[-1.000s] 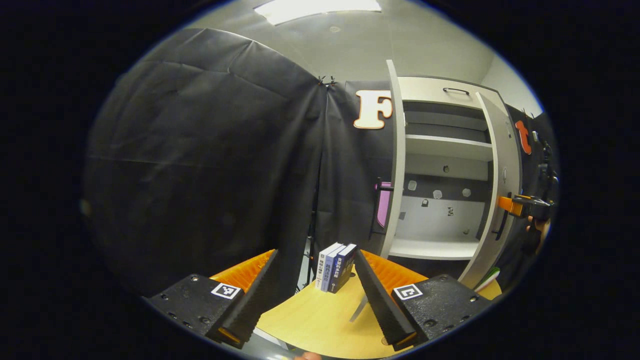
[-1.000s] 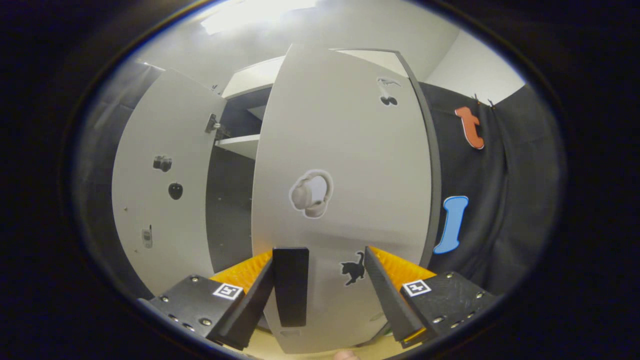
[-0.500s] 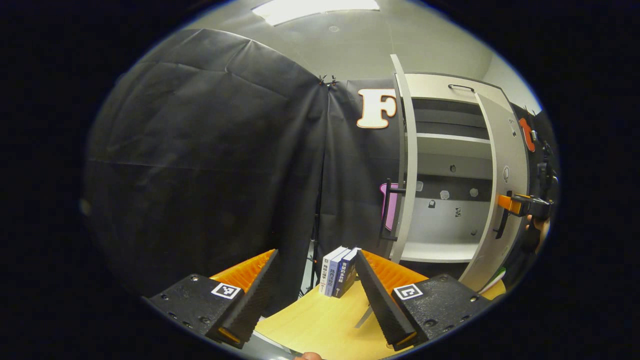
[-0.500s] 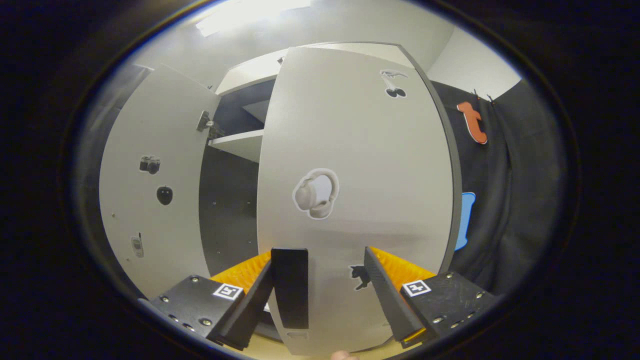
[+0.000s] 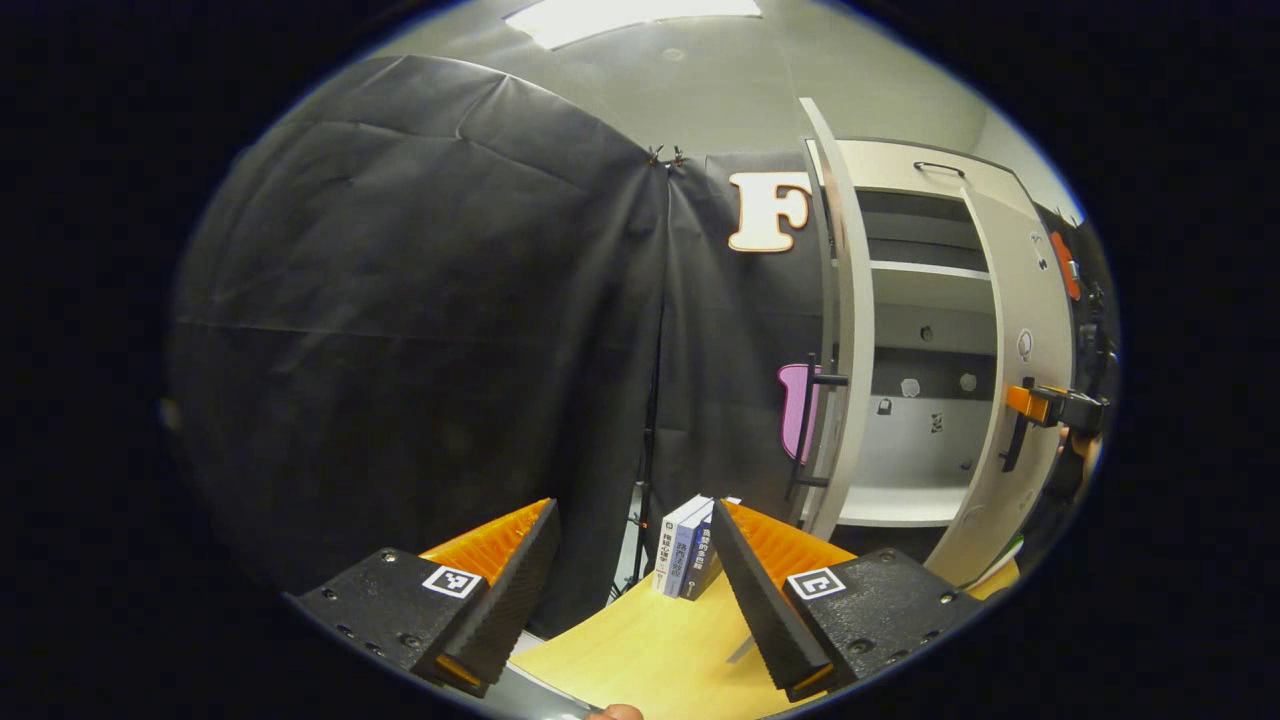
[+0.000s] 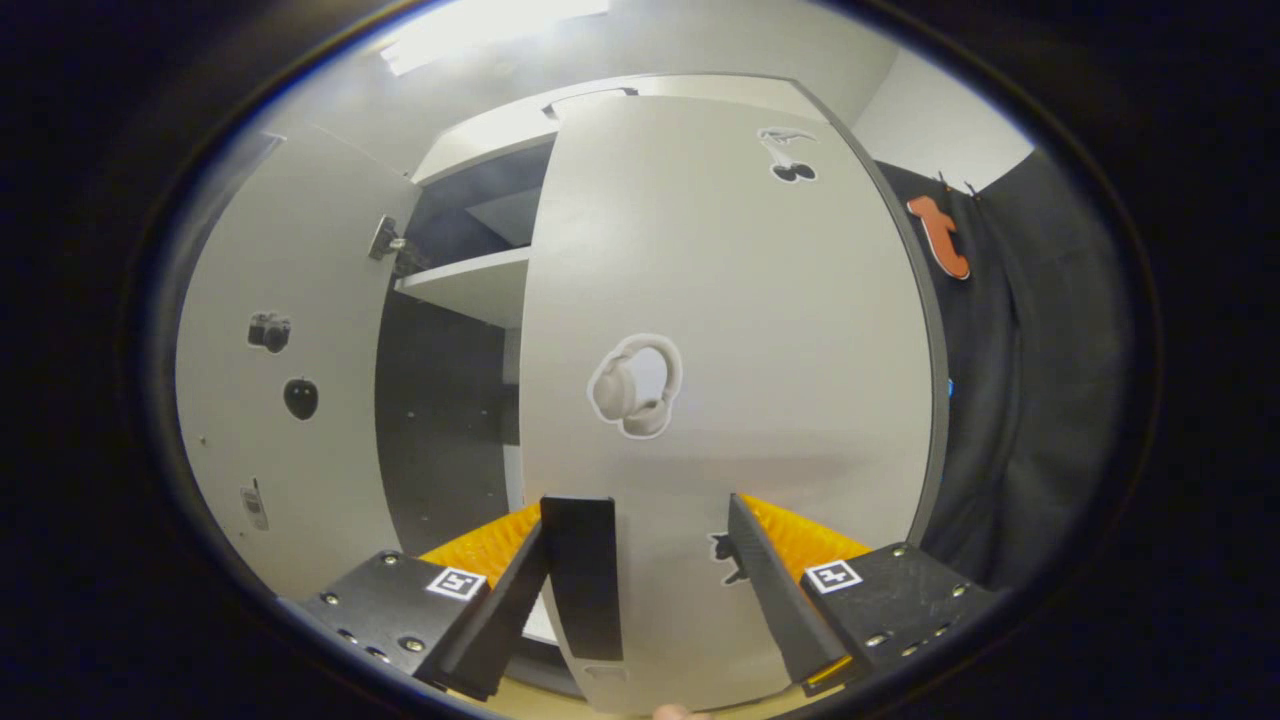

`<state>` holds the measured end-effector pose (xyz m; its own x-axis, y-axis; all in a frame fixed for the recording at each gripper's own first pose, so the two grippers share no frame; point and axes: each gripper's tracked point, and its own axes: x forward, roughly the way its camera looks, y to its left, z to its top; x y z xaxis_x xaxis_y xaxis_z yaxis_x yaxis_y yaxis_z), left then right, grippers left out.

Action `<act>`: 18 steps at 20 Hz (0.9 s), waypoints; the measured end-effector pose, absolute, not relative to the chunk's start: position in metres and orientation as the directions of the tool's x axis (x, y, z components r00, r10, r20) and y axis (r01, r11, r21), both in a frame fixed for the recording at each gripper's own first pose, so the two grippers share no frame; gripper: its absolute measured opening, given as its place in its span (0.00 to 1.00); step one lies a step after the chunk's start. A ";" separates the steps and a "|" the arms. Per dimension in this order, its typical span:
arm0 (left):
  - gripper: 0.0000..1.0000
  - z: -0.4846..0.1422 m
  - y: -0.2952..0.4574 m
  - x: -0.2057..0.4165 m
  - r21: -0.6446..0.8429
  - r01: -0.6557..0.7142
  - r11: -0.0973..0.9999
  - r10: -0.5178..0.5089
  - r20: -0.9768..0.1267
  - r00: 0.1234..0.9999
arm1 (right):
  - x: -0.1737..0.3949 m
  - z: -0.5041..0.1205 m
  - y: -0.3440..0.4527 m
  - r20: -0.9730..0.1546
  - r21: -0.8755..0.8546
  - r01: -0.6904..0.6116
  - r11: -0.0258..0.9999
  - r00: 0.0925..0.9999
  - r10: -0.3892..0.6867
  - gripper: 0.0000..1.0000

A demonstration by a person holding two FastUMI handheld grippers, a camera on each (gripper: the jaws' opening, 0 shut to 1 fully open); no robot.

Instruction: Grasp the bottle in the cabinet with the left hand and place it on the coaster, then close the right door with the right hand and the left door with the left hand.

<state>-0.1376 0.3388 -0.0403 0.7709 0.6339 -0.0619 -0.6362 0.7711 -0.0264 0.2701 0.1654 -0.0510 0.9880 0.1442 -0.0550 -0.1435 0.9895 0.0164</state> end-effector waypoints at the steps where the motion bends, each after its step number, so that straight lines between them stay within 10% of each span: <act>1: 0.91 -0.041 0.340 -0.136 -0.029 -0.637 0.770 0.635 -0.064 0.770 | 0.272 -0.052 0.166 -0.053 0.014 -0.137 0.990 0.989 0.138 1.00; 18: 0.91 -0.047 0.349 -0.124 -0.017 -0.643 0.766 0.640 -0.077 0.765 | 0.288 -0.053 0.169 -0.013 -0.024 -0.071 0.997 0.997 0.071 1.00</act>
<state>-0.1235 0.3495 -0.0470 0.7647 0.6398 -0.0768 -0.6426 0.7660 -0.0173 0.2881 0.1691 -0.0527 0.9974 0.0712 -0.0133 -0.0715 0.9971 -0.0245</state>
